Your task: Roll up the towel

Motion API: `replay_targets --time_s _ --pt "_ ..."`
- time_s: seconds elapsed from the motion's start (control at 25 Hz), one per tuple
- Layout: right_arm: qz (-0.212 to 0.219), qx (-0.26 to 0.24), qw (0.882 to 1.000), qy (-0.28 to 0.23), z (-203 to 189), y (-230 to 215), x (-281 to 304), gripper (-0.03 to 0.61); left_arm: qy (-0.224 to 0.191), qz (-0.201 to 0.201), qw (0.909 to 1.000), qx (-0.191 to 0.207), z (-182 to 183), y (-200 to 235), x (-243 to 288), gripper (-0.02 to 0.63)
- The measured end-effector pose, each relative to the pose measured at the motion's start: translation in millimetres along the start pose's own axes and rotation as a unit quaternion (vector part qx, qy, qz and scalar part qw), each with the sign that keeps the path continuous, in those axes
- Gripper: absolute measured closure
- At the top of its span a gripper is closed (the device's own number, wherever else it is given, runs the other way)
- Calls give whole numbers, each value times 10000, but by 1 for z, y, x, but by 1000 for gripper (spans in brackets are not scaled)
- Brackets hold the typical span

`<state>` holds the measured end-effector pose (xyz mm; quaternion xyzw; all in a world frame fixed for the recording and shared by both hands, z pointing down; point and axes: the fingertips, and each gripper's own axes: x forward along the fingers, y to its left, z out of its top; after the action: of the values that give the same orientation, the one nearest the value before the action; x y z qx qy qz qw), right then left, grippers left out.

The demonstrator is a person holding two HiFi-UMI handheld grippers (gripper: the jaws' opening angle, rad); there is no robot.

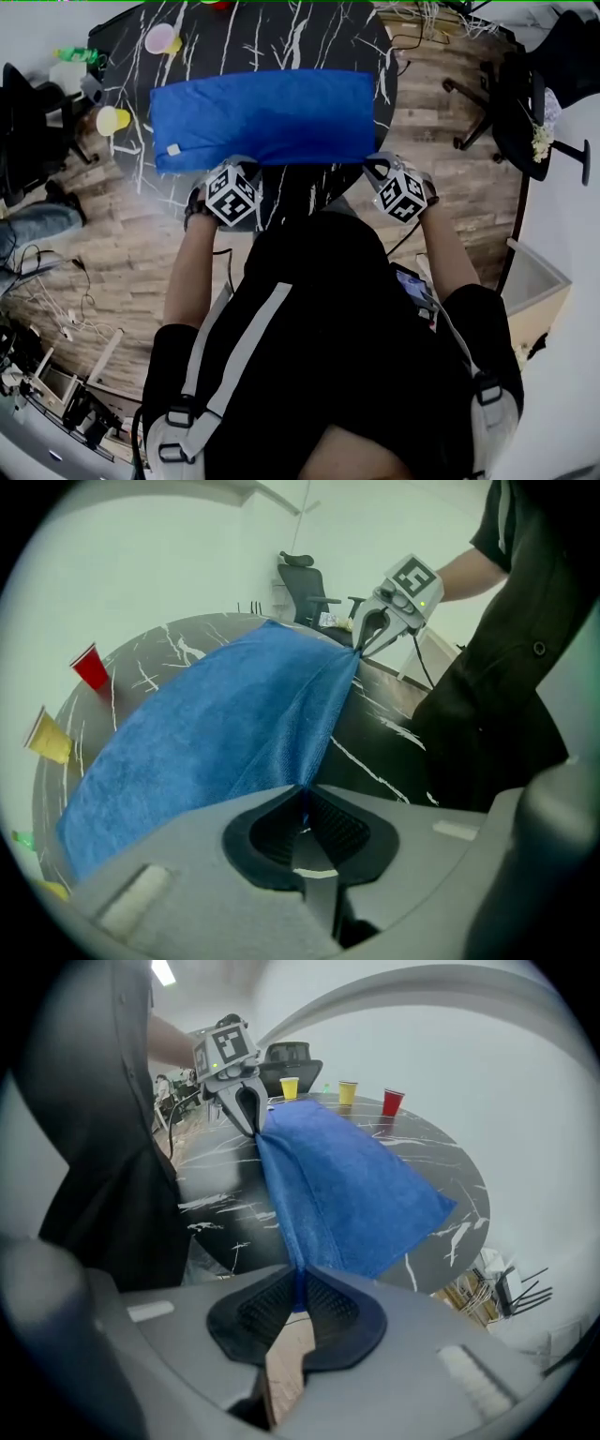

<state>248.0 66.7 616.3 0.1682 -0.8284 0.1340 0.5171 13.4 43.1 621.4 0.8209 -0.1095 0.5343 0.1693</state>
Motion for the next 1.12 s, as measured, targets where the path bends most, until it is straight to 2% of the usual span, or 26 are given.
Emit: replay_targets --time_s 0.16,0.56,0.72,0.88,1.0,1.12 --pt "49 258 9996 -133 6 -12 -6 549 -129 11 9998 -163 15 18 -10 586" --pt "-55 520 9979 -388 23 -52 -12 549 -129 204 9997 -41 42 60 -11 586" --pt "-144 639 9970 -418 27 -65 -11 544 -127 265 9995 -124 45 70 -8 583" --pt "-338 678 9967 -275 22 -74 -5 468 -69 443 9986 -271 45 81 -2 539" --pt "-466 704 9961 -242 21 -77 -5 442 -108 689 9969 -370 43 89 -5 511" --pt "-493 729 9958 -267 22 -78 -8 437 -164 886 9940 -617 38 94 -13 509"
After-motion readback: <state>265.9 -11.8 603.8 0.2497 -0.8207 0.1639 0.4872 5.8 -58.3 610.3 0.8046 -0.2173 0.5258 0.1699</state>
